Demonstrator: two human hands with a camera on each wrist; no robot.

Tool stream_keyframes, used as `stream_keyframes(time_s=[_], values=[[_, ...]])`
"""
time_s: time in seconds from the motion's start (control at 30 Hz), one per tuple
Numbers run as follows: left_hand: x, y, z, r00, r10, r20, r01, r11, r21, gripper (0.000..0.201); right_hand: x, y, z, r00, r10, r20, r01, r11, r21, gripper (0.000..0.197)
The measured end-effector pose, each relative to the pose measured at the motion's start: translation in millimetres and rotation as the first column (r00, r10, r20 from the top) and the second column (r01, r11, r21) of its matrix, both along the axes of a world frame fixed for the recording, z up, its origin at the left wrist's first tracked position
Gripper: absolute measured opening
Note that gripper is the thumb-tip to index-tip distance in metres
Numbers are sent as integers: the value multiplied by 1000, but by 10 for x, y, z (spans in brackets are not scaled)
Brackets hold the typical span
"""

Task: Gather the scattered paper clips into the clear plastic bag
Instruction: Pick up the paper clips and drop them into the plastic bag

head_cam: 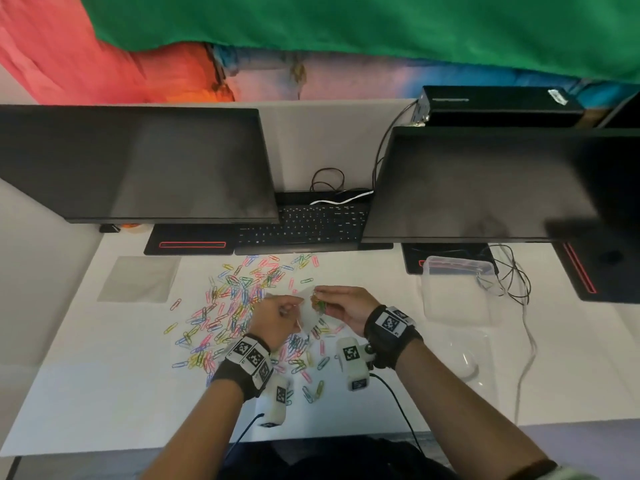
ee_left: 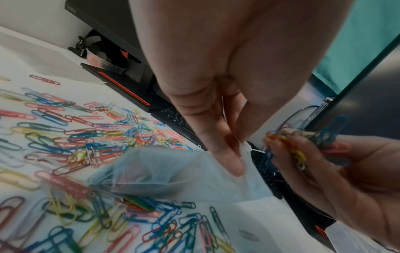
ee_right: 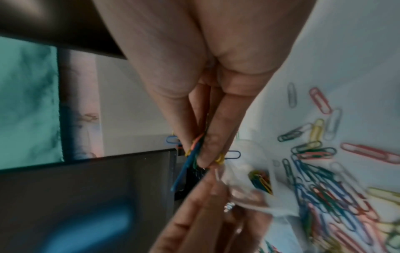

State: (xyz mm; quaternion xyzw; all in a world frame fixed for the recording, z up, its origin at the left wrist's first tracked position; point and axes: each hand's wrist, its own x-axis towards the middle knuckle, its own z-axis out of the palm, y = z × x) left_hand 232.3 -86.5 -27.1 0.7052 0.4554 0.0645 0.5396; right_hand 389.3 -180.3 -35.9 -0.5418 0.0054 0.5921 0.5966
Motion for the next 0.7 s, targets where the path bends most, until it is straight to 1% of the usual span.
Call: stream_keyframes(time_s=[0.07, 0.2, 0.27, 0.33, 0.4, 0.43, 0.5, 0.6, 0.63, 0.7], values=[[26, -17, -47, 1000, -8, -7, 7, 1000, -3, 21, -89, -5, -43, 999, 31, 22, -30, 999, -29, 23], [32, -56, -74, 1000, -27, 0, 27, 1000, 12, 21, -199, 22, -93, 995, -4, 103, 14, 995, -104, 15], [37, -36, -99, 998, -56, 4, 55, 998, 42, 20, -221, 78, -133, 983, 6, 181, 24, 986, -166, 10], [47, -25, -111, 996, -88, 19, 87, 995, 55, 20, -261, 105, -148, 965, 89, 248, -35, 976, -213, 9], [67, -25, -132, 995, -94, 31, 92, 994, 62, 28, -307, 93, -137, 942, 185, 281, -119, 964, -236, 12], [65, -23, -141, 995, -95, 31, 93, 994, 61, 31, -328, 86, -143, 924, 232, 304, -162, 958, -236, 14], [46, 2, -150, 995, -102, 14, 101, 993, 62, 29, -354, 88, -132, 880, 287, 377, -207, 949, -239, 17], [13, 72, -169, 995, -99, 25, 98, 994, 39, 21, -347, 109, -127, 825, 314, 469, -197, 939, -282, 16], [0, 85, -157, 995, -93, 31, 92, 995, 30, 20, -345, 126, -153, 799, 331, 503, -190, 931, -311, 14], [-35, 111, -130, 994, -101, 40, 100, 995, 25, 20, -360, 170, -129, 706, 386, 594, -177, 908, -379, 15]])
